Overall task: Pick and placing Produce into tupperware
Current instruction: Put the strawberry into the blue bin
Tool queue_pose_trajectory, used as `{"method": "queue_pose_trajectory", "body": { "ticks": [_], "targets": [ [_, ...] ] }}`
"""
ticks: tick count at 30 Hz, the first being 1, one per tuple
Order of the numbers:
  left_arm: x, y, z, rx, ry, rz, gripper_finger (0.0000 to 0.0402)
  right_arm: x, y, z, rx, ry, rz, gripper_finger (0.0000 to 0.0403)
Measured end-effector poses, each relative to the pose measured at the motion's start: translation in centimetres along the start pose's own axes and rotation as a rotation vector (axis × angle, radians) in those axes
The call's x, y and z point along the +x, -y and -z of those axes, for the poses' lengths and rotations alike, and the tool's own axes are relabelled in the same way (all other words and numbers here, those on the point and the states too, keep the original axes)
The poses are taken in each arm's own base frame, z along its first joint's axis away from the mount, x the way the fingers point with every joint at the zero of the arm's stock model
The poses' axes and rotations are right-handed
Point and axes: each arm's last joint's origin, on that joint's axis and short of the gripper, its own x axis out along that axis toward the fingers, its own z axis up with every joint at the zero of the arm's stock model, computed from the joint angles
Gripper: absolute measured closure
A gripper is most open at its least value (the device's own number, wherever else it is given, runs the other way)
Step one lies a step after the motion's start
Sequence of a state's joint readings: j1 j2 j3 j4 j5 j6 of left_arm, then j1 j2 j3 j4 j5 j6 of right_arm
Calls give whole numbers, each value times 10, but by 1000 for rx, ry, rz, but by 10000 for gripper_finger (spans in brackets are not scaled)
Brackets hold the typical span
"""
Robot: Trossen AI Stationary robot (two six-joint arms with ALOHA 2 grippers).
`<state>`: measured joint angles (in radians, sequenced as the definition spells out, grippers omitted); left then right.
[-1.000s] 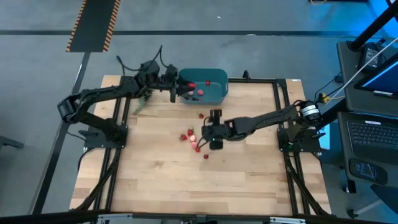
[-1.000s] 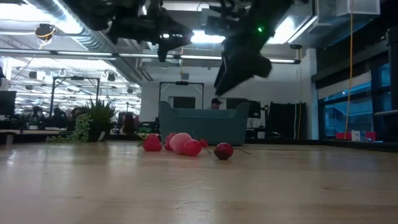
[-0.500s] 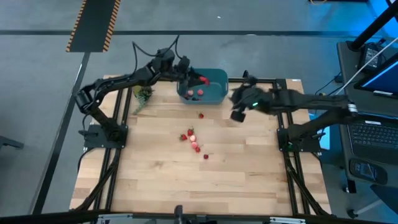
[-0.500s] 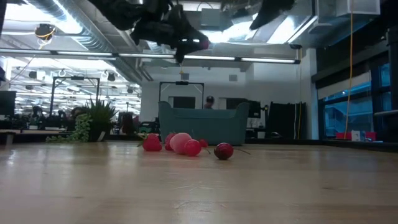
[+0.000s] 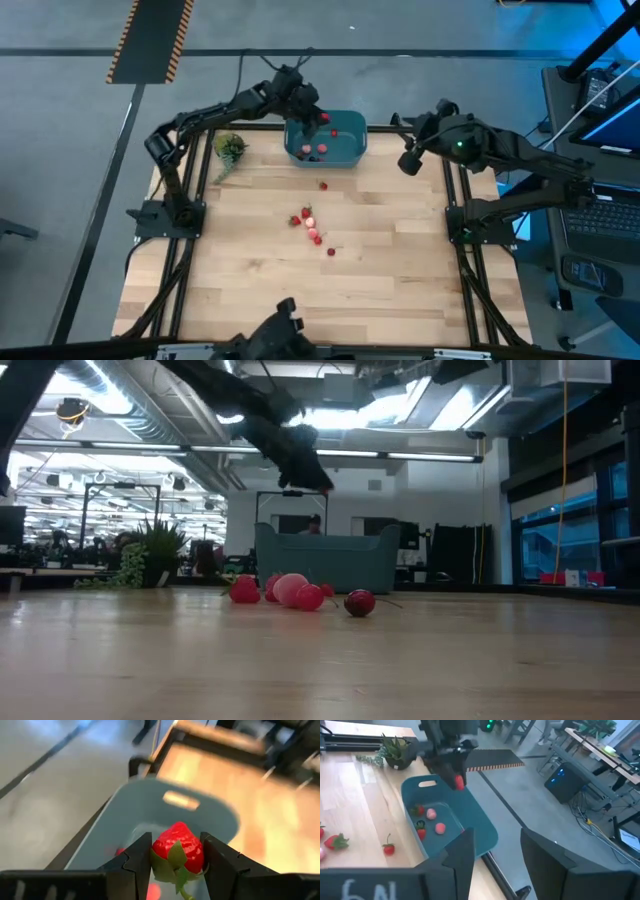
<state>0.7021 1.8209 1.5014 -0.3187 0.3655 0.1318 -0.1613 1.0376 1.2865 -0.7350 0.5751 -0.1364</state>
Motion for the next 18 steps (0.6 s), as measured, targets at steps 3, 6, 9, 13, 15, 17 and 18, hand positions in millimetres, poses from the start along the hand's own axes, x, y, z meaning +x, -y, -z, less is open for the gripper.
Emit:
{"method": "queue_pose_trajectory", "body": {
  "ticks": [3, 6, 9, 13, 15, 17, 18],
  "targets": [
    [17, -7, 8, 25, -85, -34, 267, -2, 2, 2, -3, -6, 0, 242],
    [30, -12, 12, 33, -113, -40, 267, -2, 1, 3, -8, -15, -2, 242],
    [38, -18, 15, 36, -151, -50, 267, -2, 1, 6, -22, -45, -6, 242],
    [51, -26, 20, 43, -231, -98, 266, -2, 0, 9, 2, -75, -9, 242],
    [59, -30, 23, 45, -260, -113, 265, -2, 0, 10, 1, -84, -9, 242],
    [68, -33, 28, 39, -287, -108, 265, -2, 0, 10, 1, -84, -9, 242],
    [72, -34, 31, 37, -298, -105, 265, -2, 0, 10, 0, -84, -9, 242]
  ]
}}
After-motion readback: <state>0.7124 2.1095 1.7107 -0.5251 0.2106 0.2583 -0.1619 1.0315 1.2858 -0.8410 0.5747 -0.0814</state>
